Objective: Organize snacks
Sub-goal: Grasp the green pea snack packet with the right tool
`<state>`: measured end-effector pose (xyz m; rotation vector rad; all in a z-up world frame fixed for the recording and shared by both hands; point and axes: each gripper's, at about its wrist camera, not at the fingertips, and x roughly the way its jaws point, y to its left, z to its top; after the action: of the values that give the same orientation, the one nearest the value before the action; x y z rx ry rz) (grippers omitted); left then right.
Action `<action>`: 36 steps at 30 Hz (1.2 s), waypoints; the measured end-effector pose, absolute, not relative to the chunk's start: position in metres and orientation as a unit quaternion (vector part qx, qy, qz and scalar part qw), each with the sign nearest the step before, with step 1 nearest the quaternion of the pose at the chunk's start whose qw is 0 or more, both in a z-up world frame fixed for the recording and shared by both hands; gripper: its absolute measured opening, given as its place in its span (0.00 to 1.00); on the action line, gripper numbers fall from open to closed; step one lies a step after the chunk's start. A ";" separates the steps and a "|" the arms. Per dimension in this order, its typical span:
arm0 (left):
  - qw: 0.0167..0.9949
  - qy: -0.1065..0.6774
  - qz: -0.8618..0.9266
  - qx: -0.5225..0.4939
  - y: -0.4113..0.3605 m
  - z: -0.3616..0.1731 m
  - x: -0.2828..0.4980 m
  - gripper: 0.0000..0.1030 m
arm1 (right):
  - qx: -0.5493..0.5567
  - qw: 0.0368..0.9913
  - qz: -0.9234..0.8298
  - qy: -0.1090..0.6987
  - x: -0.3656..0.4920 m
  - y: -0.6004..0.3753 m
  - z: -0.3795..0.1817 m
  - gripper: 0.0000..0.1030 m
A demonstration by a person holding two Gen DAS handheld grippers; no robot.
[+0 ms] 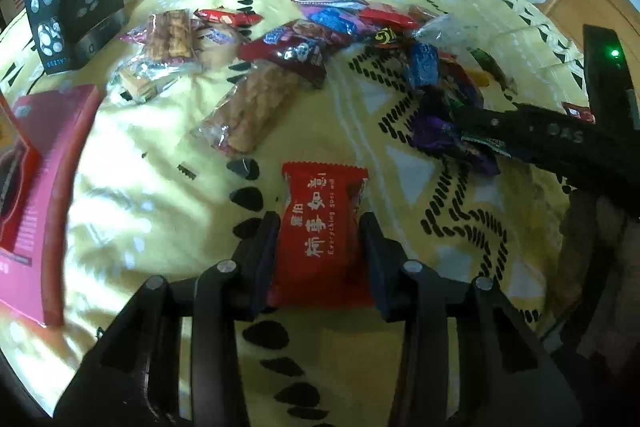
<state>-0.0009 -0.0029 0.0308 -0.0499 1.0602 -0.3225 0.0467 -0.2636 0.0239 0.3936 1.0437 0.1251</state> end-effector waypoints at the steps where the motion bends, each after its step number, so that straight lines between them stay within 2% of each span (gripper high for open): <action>1: 0.850 0.503 -0.154 -0.025 -0.003 0.031 -0.001 0.40 | 0.175 0.850 0.056 0.494 0.047 -0.263 0.024 0.59; 6: 0.847 0.506 -0.160 -0.038 0.000 0.030 -0.004 0.40 | 0.157 0.859 0.059 0.483 0.024 -0.280 0.033 0.35; 12: 0.847 0.502 -0.168 -0.052 0.006 0.027 -0.008 0.42 | 0.148 0.849 0.093 0.499 -0.034 -0.299 0.036 0.32; 14: 0.848 0.499 -0.169 -0.051 0.006 0.027 -0.009 0.45 | 0.154 0.845 0.094 0.504 -0.047 -0.306 0.032 0.32; 15: 0.849 0.498 -0.169 -0.048 0.005 0.027 -0.010 0.46 | 0.159 0.845 0.092 0.502 -0.051 -0.309 0.032 0.38; 16: 0.850 0.497 -0.168 -0.046 0.005 0.028 -0.011 0.50 | 0.157 0.848 0.084 0.499 -0.055 -0.312 0.034 0.48; 18: 0.853 0.494 -0.164 -0.041 0.003 0.028 -0.012 0.61 | 0.146 0.853 0.073 0.495 -0.059 -0.309 0.040 0.58; 19: 0.853 0.494 -0.162 -0.039 0.003 0.027 -0.012 0.68 | 0.139 0.857 0.067 0.492 -0.060 -0.309 0.043 0.60; 20: 0.851 0.497 -0.163 -0.043 0.002 0.025 -0.011 0.71 | 0.134 0.859 0.060 0.491 -0.060 -0.306 0.045 0.61; 23: 0.850 0.498 -0.162 -0.057 0.003 0.022 -0.010 0.74 | 0.133 0.861 0.037 0.489 -0.057 -0.303 0.043 0.62; 27: 0.850 0.501 -0.156 -0.032 -0.005 0.023 -0.011 0.74 | 0.163 0.857 0.029 0.488 -0.055 -0.302 0.037 0.63; 30: 0.857 0.495 -0.141 -0.027 -0.007 0.024 -0.013 0.66 | 0.186 0.853 0.014 0.487 -0.049 -0.300 0.038 0.63; 36: 0.861 0.490 -0.132 -0.036 -0.003 0.023 -0.012 0.63 | 0.141 0.856 -0.015 0.497 -0.036 -0.281 0.029 0.63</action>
<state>-0.0123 -0.0028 0.0234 -0.0754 1.0281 -0.2780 -0.0359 -0.2805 0.0285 0.2953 1.0437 -0.0318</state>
